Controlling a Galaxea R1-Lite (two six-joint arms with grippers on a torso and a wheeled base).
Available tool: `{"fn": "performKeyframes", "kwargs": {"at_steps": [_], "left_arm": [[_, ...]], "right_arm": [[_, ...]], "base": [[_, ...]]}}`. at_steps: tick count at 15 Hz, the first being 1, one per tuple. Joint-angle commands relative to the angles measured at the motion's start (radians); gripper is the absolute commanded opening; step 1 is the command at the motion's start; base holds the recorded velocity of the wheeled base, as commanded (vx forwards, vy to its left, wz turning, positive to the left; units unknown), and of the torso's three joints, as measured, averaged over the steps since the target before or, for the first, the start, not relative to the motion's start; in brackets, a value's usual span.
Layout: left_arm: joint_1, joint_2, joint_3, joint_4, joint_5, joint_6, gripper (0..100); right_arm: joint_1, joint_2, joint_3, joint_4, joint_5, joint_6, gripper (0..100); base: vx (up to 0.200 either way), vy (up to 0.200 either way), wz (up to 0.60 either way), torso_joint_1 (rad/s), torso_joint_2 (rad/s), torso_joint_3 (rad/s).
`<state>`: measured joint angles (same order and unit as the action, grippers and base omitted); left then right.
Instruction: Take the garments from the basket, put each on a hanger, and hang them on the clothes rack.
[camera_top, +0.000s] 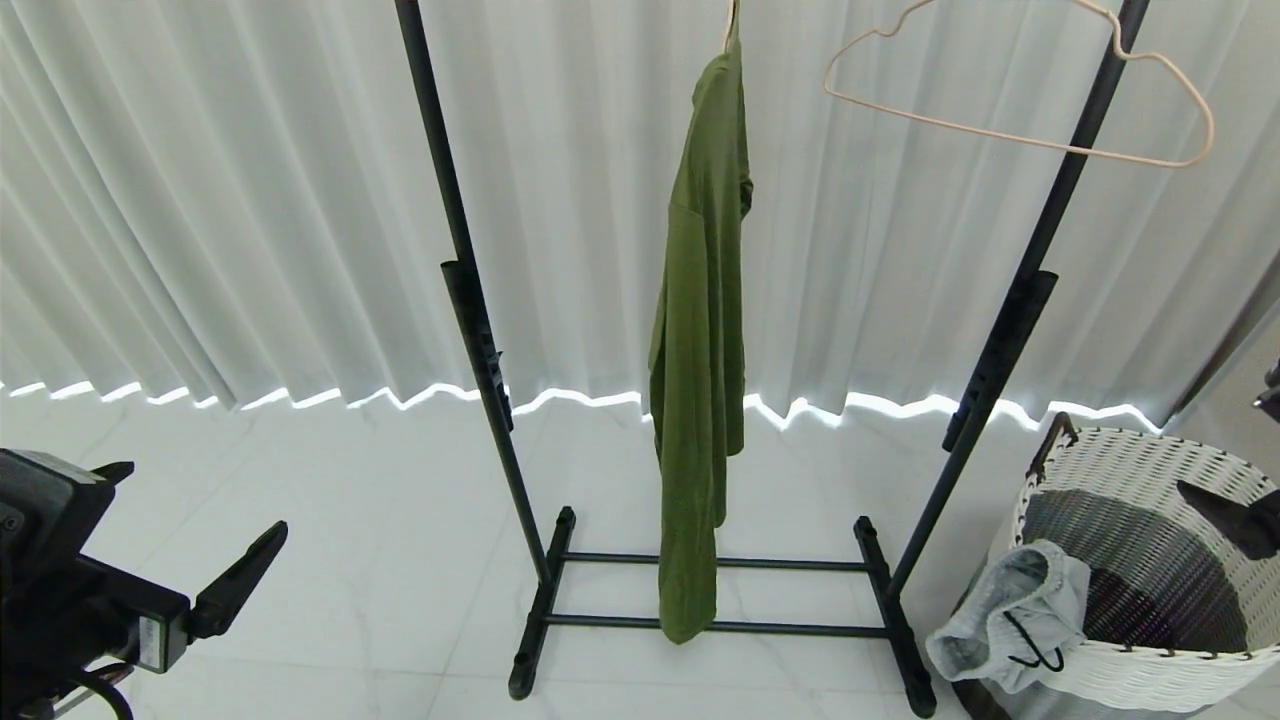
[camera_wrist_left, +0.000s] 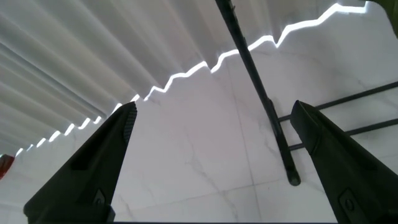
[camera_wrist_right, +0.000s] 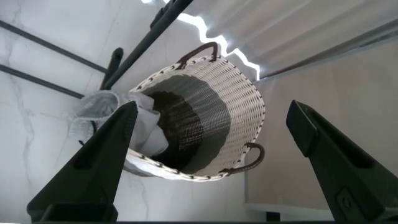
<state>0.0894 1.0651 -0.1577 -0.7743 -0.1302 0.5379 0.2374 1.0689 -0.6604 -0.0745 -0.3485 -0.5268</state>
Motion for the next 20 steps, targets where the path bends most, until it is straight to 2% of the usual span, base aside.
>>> {"fn": "performKeyframes", "kwargs": {"at_steps": [1, 10, 16, 20], "left_arm": [[0.001, -0.001, -0.002, 0.0, 0.001, 0.001, 100], [-0.017, -0.004, 0.01, 0.001, 0.0, 0.001, 100], [-0.042, -0.004, 0.009, 0.001, -0.002, -0.004, 100], [-0.068, 0.006, 0.003, 0.001, 0.0, 0.001, 100]], "right_arm": [[0.0, 0.005, 0.004, 0.001, -0.003, -0.001, 100], [0.0, 0.0, 0.044, 0.001, -0.004, -0.001, 100], [0.0, 0.005, 0.087, 0.001, -0.003, -0.001, 100], [0.006, 0.039, 0.133, -0.001, -0.003, 0.005, 100]], "base": [[0.0, 0.0, 0.0, 0.0, 0.0, 0.0], [0.0, -0.2, 0.0, 0.002, 0.01, 0.006], [0.0, 0.0, 0.0, 0.0, 0.0, 0.0], [0.2, 0.0, 0.0, -0.002, 0.0, 0.006]]}}
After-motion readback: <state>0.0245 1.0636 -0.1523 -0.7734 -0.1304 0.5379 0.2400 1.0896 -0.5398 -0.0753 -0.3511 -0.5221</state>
